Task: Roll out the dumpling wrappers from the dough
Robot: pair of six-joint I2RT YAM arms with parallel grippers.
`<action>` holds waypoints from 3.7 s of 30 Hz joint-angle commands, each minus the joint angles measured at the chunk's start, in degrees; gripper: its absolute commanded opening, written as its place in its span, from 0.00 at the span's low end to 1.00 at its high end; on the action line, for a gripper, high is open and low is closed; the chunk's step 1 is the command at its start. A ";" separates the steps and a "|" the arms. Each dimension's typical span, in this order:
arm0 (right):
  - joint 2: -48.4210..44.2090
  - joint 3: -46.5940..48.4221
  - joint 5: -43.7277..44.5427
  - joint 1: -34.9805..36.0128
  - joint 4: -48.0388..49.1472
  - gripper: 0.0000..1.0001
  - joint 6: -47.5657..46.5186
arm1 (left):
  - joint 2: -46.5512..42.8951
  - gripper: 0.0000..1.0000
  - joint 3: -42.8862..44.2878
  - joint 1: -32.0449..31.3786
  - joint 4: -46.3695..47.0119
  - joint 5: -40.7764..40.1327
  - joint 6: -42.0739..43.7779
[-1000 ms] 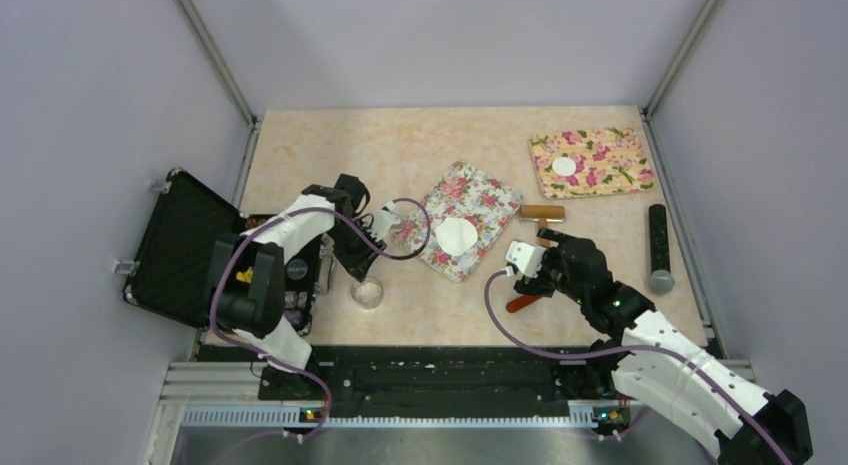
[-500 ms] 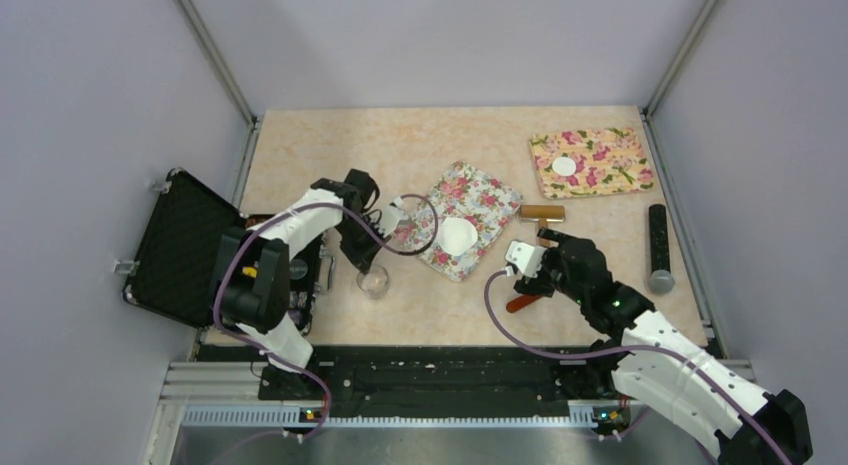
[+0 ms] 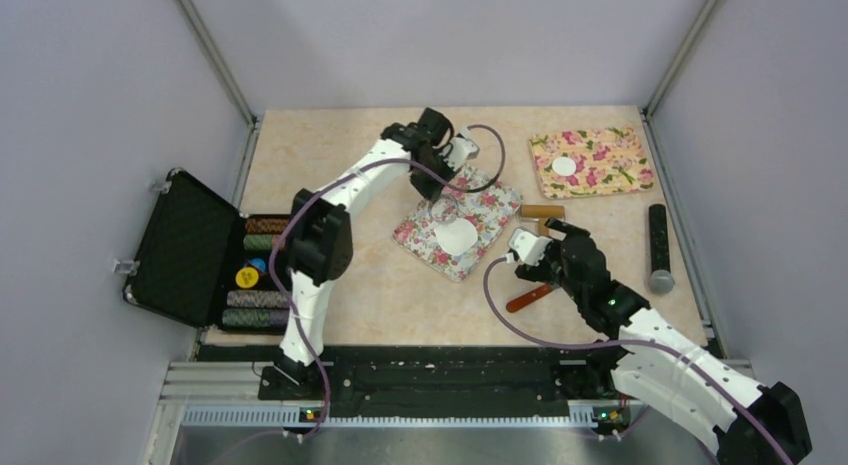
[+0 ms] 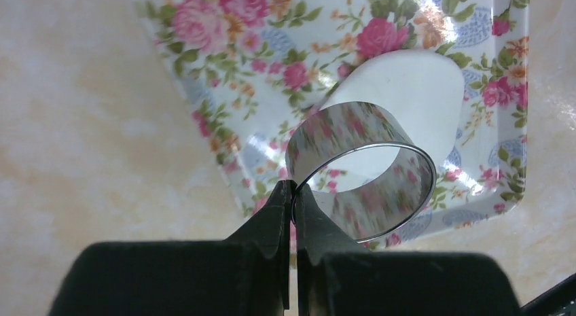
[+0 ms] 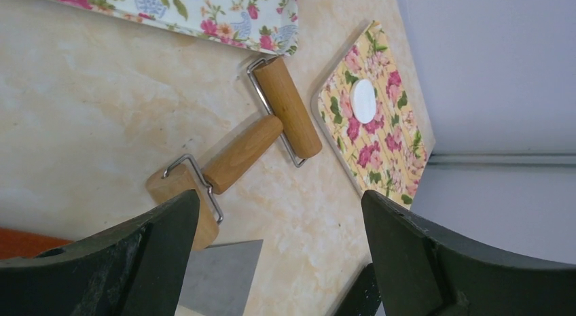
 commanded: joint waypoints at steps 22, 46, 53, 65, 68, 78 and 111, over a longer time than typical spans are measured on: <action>-1.03 -0.60 2.64 -0.58 5.54 0.89 0.21 | 7.33 0.00 3.71 -7.14 -4.50 -3.80 -4.12; -1.16 -0.55 1.82 -0.58 5.03 0.89 0.22 | 10.37 0.00 3.31 -8.03 -4.02 -5.02 -5.12; -1.18 -0.60 1.59 -0.54 4.86 0.89 0.27 | 10.87 0.00 1.74 -9.19 -3.69 -8.37 -4.43; -1.08 -0.47 0.88 -0.56 4.44 0.89 0.22 | 9.79 0.00 1.48 -9.39 -2.61 -9.90 -4.87; -0.94 -0.49 0.79 -0.58 4.35 0.89 0.33 | 8.85 0.15 1.54 -9.40 -1.96 -9.86 -5.35; -0.26 -0.29 0.61 -0.55 4.27 0.89 0.65 | 3.65 0.47 1.22 -9.17 1.22 -5.84 -7.91; 54.18 56.80 -31.75 1.44 -19.65 0.95 23.16 | 0.20 0.82 -15.03 11.36 13.74 2.60 -16.46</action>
